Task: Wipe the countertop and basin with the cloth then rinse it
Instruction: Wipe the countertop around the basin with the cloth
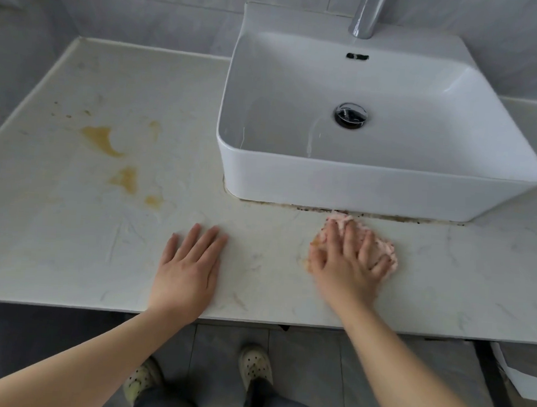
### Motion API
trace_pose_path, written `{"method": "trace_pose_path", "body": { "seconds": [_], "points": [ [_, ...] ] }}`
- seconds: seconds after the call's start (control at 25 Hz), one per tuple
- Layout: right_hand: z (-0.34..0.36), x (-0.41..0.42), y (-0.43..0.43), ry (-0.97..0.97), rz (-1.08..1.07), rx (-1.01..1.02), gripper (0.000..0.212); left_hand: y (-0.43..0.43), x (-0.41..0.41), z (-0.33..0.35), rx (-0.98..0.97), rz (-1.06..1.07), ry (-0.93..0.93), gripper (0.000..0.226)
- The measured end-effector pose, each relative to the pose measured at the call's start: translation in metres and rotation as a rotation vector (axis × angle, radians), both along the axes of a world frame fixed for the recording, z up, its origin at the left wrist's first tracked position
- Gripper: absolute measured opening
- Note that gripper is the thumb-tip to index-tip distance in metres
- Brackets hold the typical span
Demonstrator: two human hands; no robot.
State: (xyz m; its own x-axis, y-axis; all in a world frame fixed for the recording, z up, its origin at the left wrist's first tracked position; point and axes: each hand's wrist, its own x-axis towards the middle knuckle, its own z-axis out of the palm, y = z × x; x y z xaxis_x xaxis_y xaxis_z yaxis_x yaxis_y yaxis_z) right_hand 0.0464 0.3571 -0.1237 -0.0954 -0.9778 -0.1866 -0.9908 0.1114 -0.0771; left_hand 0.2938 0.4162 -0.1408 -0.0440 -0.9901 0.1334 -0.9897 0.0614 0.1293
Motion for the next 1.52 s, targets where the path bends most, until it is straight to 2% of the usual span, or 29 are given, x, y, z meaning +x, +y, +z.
{"method": "trace_pose_path", "body": {
  "seconds": [0.12,0.2,0.24,0.36,0.44,0.48,0.52,0.6,0.64,0.72,0.76,0.8,0.88,0.96,1.0,1.08,1.16,1.24,1.32,1.4,1.44,1.52],
  "points": [
    [-0.006,0.067,0.026,-0.021,0.362,-0.105,0.059,-0.003,0.0,0.003,-0.008,-0.013,0.005,0.046],
    [-0.007,0.067,0.024,-0.018,0.577,-0.117,0.058,-0.004,0.002,0.003,0.0,-0.038,0.005,0.045],
    [-0.007,0.052,0.012,0.002,0.599,-0.095,0.059,-0.004,0.005,0.004,0.009,-0.055,-0.001,0.045],
    [-0.005,0.013,-0.017,0.042,0.334,-0.076,0.067,-0.003,0.018,0.008,0.056,-0.134,-0.041,0.053],
    [0.0,0.031,-0.017,0.015,0.127,-0.065,0.061,-0.004,0.025,0.01,0.09,-0.18,-0.056,0.056],
    [0.0,0.056,-0.011,-0.028,0.089,-0.055,0.059,-0.003,0.028,0.011,0.111,-0.194,-0.057,0.056],
    [-0.001,0.085,0.0,-0.053,0.119,-0.054,0.057,-0.002,0.033,0.011,0.125,-0.196,-0.051,0.055],
    [-0.002,0.131,0.024,-0.08,0.347,-0.134,0.055,-0.001,0.051,0.014,0.122,-0.189,-0.019,0.053],
    [-0.002,0.14,0.031,-0.088,0.47,-0.092,0.055,-0.001,0.065,0.015,0.12,-0.192,-0.005,0.052],
    [-0.002,0.127,0.03,-0.045,0.574,-0.046,0.058,-0.001,0.1,0.018,0.136,-0.192,-0.014,0.05],
    [-0.006,0.11,0.024,0.009,0.547,-0.064,0.061,0.0,0.116,0.021,0.163,-0.175,-0.023,0.054],
    [-0.007,0.091,0.019,0.045,0.443,-0.08,0.064,0.0,0.132,0.023,0.202,-0.146,-0.021,0.063],
    [-0.002,0.074,0.015,0.065,0.089,0.0,0.061,0.001,0.158,0.027,0.25,-0.049,-0.009,0.08],
    [0.008,0.111,0.021,0.005,-0.129,0.021,0.058,0.005,0.18,0.031,0.315,0.045,-0.01,0.089],
    [0.007,0.144,0.032,-0.001,-0.101,0.026,0.059,0.007,0.188,0.032,0.341,0.08,-0.014,0.092],
    [0.001,0.205,0.058,-0.029,0.22,-0.055,0.058,0.013,0.202,0.034,0.405,0.108,-0.025,0.096],
    [0.002,0.223,0.07,-0.034,0.466,0.001,0.059,0.016,0.212,0.034,0.46,0.074,-0.038,0.103],
    [-0.003,0.188,0.053,0.079,0.438,-0.005,0.068,0.015,0.216,0.031,0.493,0.03,-0.04,0.11],
    [0.001,0.153,0.035,0.072,0.112,-0.001,0.069,0.012,0.217,0.03,0.515,0.001,-0.032,0.115],
    [0.009,0.168,0.029,-0.004,-0.144,0.047,0.061,0.011,0.218,0.032,0.532,-0.027,-0.037,0.116],
    [0.011,0.194,0.036,-0.027,-0.127,0.036,0.059,0.011,0.219,0.033,0.542,-0.037,-0.038,0.114],
    [0.006,0.246,0.066,-0.027,0.183,-0.049,0.06,0.01,0.219,0.035,0.561,-0.051,-0.047,0.11]
  ]
}}
